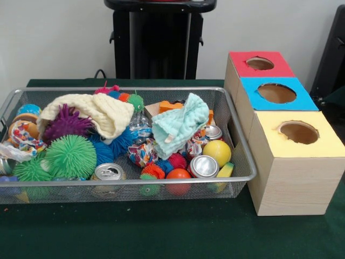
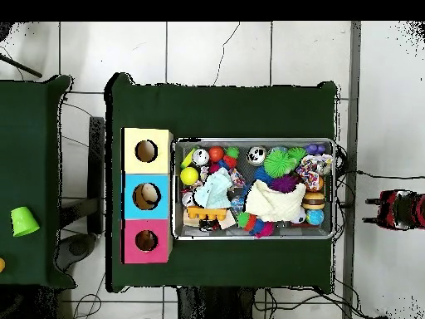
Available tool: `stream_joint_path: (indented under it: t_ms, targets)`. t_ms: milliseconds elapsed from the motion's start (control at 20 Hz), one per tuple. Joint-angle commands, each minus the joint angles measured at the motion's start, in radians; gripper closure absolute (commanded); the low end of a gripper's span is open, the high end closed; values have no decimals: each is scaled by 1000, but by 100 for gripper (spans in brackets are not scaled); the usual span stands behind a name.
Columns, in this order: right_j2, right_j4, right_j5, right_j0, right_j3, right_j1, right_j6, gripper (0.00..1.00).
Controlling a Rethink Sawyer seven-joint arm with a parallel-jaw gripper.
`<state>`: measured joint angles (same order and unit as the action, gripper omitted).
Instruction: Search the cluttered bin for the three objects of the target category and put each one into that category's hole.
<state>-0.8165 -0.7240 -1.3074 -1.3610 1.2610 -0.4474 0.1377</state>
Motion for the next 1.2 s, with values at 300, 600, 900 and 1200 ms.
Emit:
stream_joint_path:
  t_ms: [300, 600, 900, 1200]
  targets:
    - [45, -28, -195, 63, -71, -7, 229, 0]
    - [44, -21, -140, 70, 7, -33, 154, 0]
    - [48, -6, -120, 89, 61, -57, 92, 0]
    - [57, 0, -86, 104, 105, -70, 23, 0]
